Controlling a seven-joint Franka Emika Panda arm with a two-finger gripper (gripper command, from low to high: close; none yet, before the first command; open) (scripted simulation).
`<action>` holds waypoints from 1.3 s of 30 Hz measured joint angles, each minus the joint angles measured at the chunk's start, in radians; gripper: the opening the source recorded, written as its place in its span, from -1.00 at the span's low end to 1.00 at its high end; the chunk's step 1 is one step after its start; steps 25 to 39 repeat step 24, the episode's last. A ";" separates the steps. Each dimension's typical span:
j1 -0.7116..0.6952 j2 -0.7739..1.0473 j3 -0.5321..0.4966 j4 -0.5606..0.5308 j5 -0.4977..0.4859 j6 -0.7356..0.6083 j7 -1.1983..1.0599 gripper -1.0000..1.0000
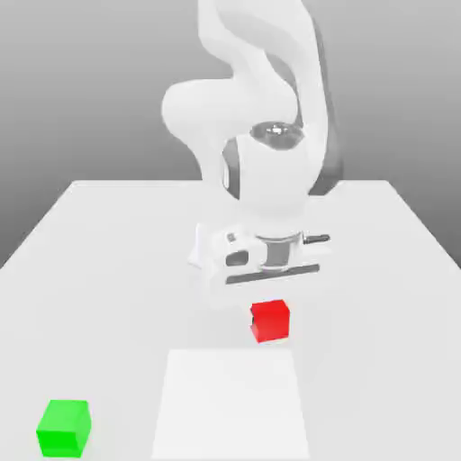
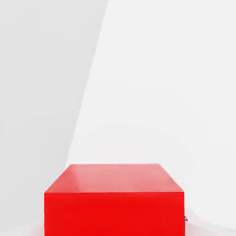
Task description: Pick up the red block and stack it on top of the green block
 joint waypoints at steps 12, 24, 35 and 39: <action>-0.263 0.230 -0.163 0.422 0.086 -0.203 -0.194 -1.00; -0.374 0.468 -0.200 0.598 0.131 -0.142 -0.280 1.00; -0.374 0.468 -0.200 0.598 0.131 -0.142 -0.280 1.00; -0.374 0.468 -0.200 0.598 0.131 -0.142 -0.280 1.00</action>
